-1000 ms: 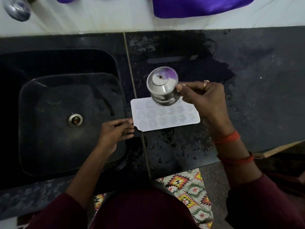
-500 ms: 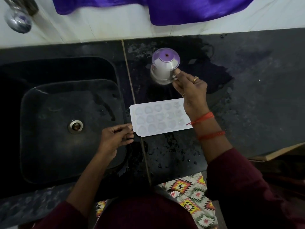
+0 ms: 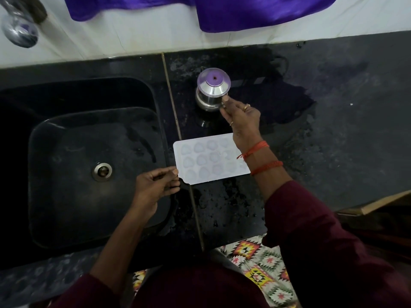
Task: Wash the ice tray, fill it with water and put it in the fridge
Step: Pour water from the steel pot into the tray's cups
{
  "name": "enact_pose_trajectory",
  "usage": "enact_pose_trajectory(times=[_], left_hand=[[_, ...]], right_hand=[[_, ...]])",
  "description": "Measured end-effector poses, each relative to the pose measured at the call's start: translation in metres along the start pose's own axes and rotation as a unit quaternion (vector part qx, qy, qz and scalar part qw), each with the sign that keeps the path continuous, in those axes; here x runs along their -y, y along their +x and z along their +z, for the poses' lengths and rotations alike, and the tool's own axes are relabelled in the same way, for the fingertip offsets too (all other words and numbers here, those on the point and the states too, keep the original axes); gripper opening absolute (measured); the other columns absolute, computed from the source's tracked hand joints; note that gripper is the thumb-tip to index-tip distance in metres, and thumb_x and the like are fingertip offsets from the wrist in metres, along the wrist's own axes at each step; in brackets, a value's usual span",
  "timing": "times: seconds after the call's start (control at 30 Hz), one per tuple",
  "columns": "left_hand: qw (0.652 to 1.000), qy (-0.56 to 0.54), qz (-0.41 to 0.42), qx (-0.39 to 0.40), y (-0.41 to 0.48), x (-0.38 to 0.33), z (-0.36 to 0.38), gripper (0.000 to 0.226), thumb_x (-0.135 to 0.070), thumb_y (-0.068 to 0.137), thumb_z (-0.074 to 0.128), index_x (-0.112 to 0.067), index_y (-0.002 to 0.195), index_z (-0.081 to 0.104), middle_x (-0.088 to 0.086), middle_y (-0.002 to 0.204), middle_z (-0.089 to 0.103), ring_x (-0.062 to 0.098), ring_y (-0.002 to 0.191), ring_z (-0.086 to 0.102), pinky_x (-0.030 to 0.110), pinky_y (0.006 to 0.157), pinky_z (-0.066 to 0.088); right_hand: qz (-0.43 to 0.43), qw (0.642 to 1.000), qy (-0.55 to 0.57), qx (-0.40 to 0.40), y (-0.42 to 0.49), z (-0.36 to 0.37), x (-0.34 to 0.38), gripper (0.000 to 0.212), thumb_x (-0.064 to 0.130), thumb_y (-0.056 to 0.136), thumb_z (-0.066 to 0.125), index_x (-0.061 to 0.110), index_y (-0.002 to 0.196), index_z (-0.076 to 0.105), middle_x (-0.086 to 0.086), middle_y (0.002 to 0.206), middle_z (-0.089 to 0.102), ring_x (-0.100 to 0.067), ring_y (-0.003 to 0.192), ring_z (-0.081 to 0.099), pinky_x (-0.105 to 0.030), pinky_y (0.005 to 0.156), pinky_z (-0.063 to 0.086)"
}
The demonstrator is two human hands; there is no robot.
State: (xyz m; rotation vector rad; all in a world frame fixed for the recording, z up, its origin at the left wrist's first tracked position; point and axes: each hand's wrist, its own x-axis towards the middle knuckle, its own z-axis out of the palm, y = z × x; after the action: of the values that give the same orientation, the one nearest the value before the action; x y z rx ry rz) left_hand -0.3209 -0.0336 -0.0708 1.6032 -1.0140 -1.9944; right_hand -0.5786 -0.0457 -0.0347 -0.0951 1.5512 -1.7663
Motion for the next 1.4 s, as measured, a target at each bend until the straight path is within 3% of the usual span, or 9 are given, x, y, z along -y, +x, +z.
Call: enact_pose_trajectory(times=[0.17, 0.47, 0.67, 0.8, 0.87, 0.97, 1.2, 1.4], left_hand=[[1.000, -0.006, -0.003, -0.002, 0.000, 0.000, 0.000, 0.015, -0.008, 0.085, 0.076, -0.006, 0.100, 0.075, 0.010, 0.077, 0.075, 0.012, 0.062, 0.070, 0.025, 0.059, 0.061], [1.000, -0.006, -0.003, -0.002, 0.002, 0.001, -0.001, 0.018, -0.008, 0.084, 0.077, -0.005, 0.102, 0.076, 0.011, 0.079, 0.075, 0.014, 0.063, 0.070, 0.026, 0.060, 0.061], [1.000, -0.002, -0.001, -0.001, 0.002, 0.001, -0.001, 0.016, -0.008, 0.085, 0.077, -0.006, 0.100, 0.076, 0.011, 0.080, 0.074, 0.014, 0.064, 0.070, 0.025, 0.060, 0.060], [1.000, -0.005, -0.003, -0.005, 0.002, 0.000, 0.001, 0.011, -0.009, 0.087, 0.075, -0.006, 0.098, 0.076, 0.008, 0.075, 0.074, 0.013, 0.062, 0.070, 0.025, 0.059, 0.060], [1.000, -0.004, 0.000, -0.005, 0.002, 0.000, 0.001, 0.010, -0.009, 0.088, 0.074, -0.006, 0.097, 0.076, 0.006, 0.072, 0.074, 0.012, 0.061, 0.069, 0.025, 0.059, 0.060], [1.000, -0.002, 0.006, -0.008, 0.004, -0.001, 0.001, 0.010, -0.010, 0.088, 0.074, -0.006, 0.097, 0.076, 0.008, 0.075, 0.074, 0.012, 0.063, 0.070, 0.025, 0.059, 0.060], [1.000, 0.009, 0.013, -0.015, 0.007, -0.003, 0.003, 0.010, -0.012, 0.087, 0.076, -0.007, 0.096, 0.076, 0.008, 0.078, 0.076, 0.014, 0.064, 0.070, 0.026, 0.059, 0.060], [1.000, 0.012, 0.016, -0.016, 0.007, -0.003, 0.003, 0.007, -0.011, 0.087, 0.076, -0.009, 0.094, 0.076, 0.008, 0.077, 0.076, 0.014, 0.063, 0.071, 0.026, 0.059, 0.060]], right_hand=[[0.005, 1.000, 0.003, 0.001, 0.005, 0.001, -0.004, 0.016, 0.003, 0.090, 0.074, -0.010, 0.098, 0.071, -0.026, 0.122, 0.068, -0.028, 0.113, 0.068, -0.031, 0.089, 0.061], [0.019, 1.000, 0.025, 0.001, 0.013, 0.007, -0.004, 0.006, 0.002, 0.091, 0.073, -0.003, 0.088, 0.071, -0.012, 0.098, 0.071, -0.022, 0.101, 0.069, -0.026, 0.082, 0.062], [0.025, 0.999, 0.030, -0.008, 0.017, 0.011, -0.006, 0.009, 0.005, 0.090, 0.074, -0.003, 0.092, 0.071, -0.011, 0.099, 0.072, -0.018, 0.096, 0.070, -0.027, 0.085, 0.061], [0.012, 0.998, -0.060, -0.029, 0.017, 0.008, -0.006, 0.026, 0.022, 0.088, 0.080, 0.003, 0.105, 0.075, -0.011, 0.107, 0.075, -0.017, 0.098, 0.073, -0.027, 0.077, 0.061], [-0.021, 0.992, -0.112, -0.049, 0.016, 0.006, -0.006, 0.031, 0.031, 0.086, 0.082, 0.007, 0.105, 0.077, -0.010, 0.100, 0.077, -0.017, 0.093, 0.076, -0.027, 0.072, 0.062], [-0.042, 0.988, -0.135, -0.057, 0.015, 0.006, -0.007, 0.029, 0.030, 0.087, 0.081, 0.006, 0.102, 0.077, -0.009, 0.090, 0.078, -0.018, 0.087, 0.077, -0.029, 0.073, 0.063], [-0.016, 0.995, -0.092, -0.036, 0.019, 0.002, -0.009, 0.031, 0.024, 0.086, 0.081, -0.001, 0.105, 0.075, -0.014, 0.097, 0.078, -0.017, 0.090, 0.077, -0.026, 0.077, 0.062], [0.001, 0.997, -0.071, -0.027, 0.027, 0.006, -0.006, 0.022, 0.022, 0.086, 0.082, 0.004, 0.096, 0.074, -0.016, 0.103, 0.077, -0.018, 0.092, 0.076, -0.027, 0.079, 0.061]])
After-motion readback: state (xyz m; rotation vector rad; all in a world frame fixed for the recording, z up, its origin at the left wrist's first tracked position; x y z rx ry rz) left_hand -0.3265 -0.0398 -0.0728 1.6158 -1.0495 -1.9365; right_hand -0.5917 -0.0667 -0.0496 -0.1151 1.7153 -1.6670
